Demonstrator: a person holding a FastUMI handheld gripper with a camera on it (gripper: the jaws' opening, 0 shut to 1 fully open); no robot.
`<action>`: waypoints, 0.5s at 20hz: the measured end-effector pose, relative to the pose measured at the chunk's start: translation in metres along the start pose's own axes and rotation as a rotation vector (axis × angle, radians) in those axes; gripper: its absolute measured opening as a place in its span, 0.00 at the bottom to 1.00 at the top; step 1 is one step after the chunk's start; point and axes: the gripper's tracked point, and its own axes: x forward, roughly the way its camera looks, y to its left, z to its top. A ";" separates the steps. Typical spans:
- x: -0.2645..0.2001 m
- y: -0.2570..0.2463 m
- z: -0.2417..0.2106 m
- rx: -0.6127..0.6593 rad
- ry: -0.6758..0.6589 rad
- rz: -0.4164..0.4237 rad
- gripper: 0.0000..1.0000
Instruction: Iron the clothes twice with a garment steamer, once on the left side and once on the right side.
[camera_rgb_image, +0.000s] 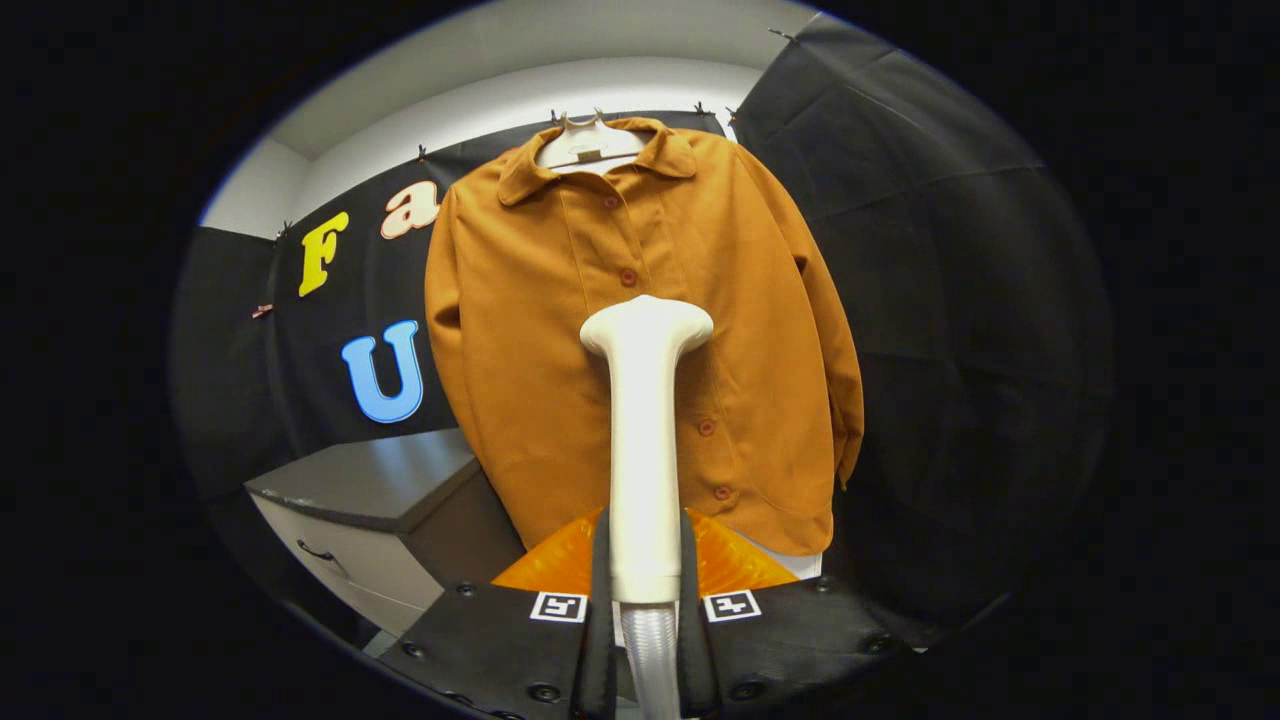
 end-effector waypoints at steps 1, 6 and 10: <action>-0.002 -0.006 -0.008 0.002 0.011 -0.003 0.28; -0.016 -0.030 -0.057 0.018 0.086 -0.031 0.27; -0.032 -0.038 -0.088 0.019 0.156 -0.061 0.28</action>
